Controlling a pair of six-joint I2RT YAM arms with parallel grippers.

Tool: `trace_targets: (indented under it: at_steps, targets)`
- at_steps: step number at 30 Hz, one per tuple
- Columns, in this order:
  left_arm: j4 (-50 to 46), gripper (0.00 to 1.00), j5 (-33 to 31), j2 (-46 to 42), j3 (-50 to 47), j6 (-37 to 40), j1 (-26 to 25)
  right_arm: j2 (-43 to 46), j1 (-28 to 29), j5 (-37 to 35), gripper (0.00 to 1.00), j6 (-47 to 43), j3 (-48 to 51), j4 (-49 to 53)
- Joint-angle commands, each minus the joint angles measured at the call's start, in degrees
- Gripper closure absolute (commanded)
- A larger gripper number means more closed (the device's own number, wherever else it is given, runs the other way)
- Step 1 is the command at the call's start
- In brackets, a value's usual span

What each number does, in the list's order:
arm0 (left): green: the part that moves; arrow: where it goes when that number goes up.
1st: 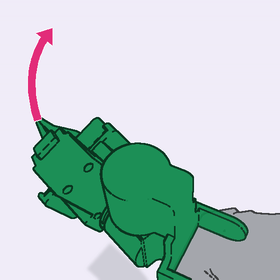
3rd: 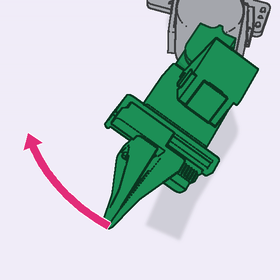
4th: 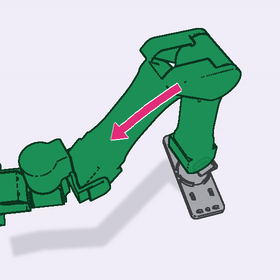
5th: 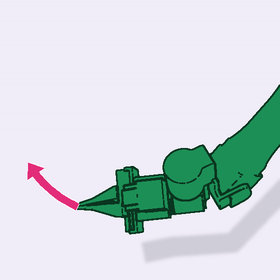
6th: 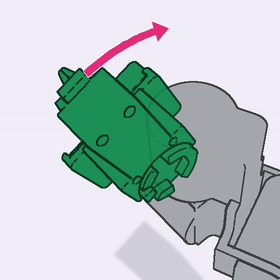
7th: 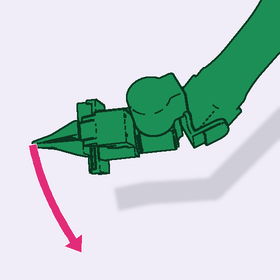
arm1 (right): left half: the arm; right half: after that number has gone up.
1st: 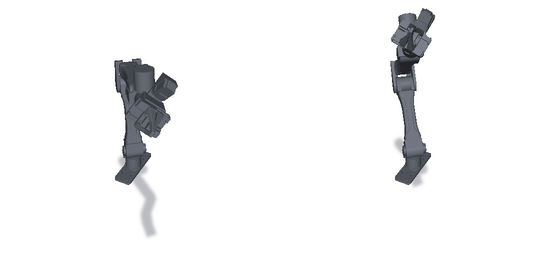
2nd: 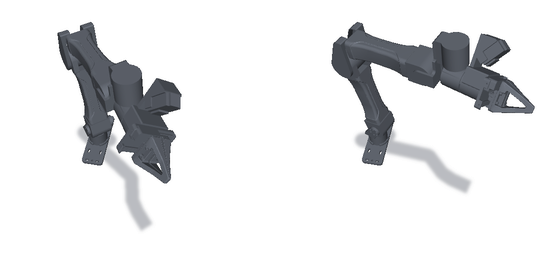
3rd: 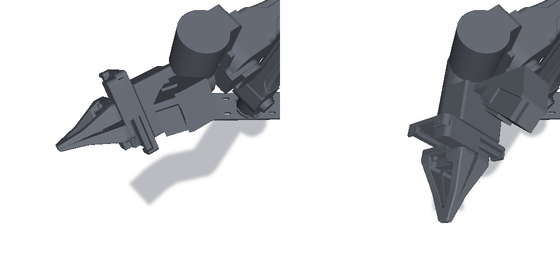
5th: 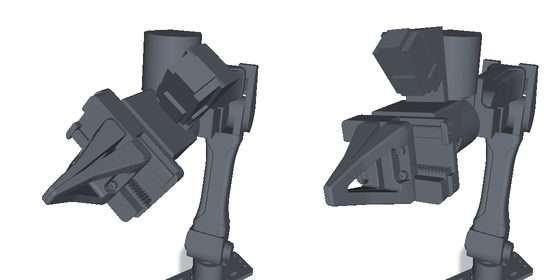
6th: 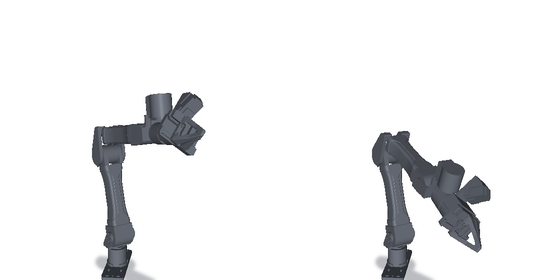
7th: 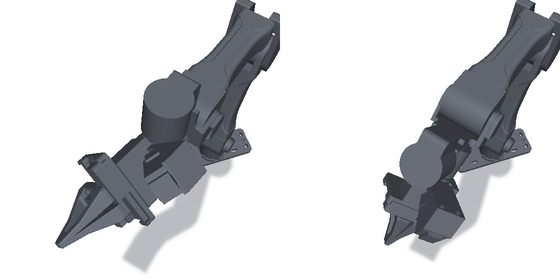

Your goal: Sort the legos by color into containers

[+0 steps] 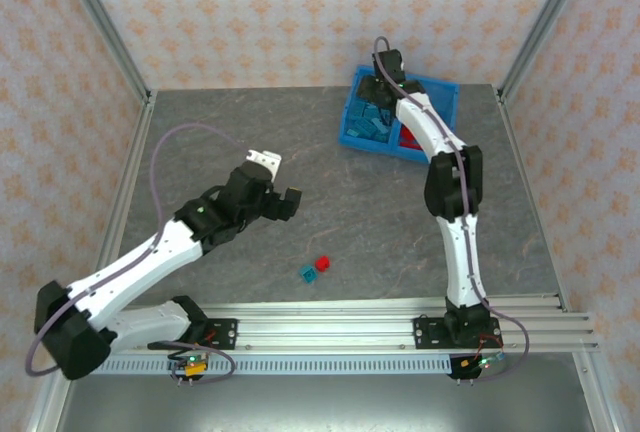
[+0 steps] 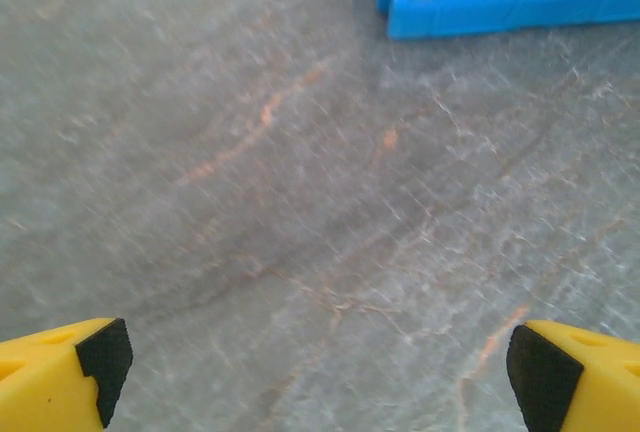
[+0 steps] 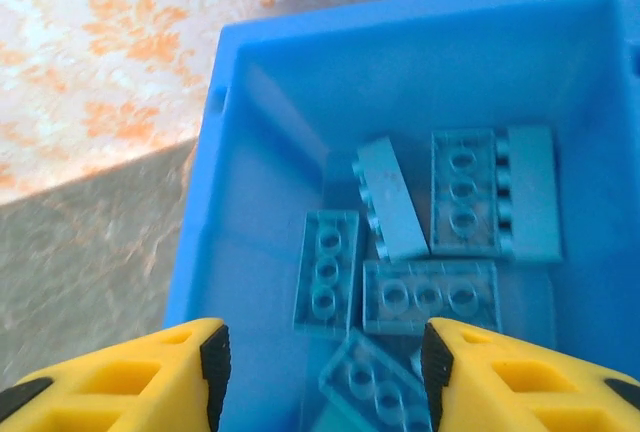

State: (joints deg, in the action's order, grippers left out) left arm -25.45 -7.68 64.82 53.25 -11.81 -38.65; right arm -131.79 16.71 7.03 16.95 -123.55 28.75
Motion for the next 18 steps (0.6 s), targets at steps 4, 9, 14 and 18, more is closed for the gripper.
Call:
trace_targets:
  at_steps: [4,9,14,18]
  targets:
    - [-5.9,0.05,3.3,8.7,5.9,-13.6,-4.9,23.4,0.7,8.5,0.41,-2.2,22.8,-3.3]
    - [-8.4,0.06,4.4,16.3,7.9,-16.9,-10.1,41.8,2.3,15.4,0.33,-2.7,43.9,-4.8]
    - [-10.4,0.11,6.7,23.0,8.5,-20.6,-15.4,57.7,6.3,21.4,0.24,-4.4,60.3,-1.9]
    - [-10.6,0.17,8.9,27.8,9.7,-19.8,-19.4,67.6,7.3,20.8,0.22,-3.2,68.0,3.4]
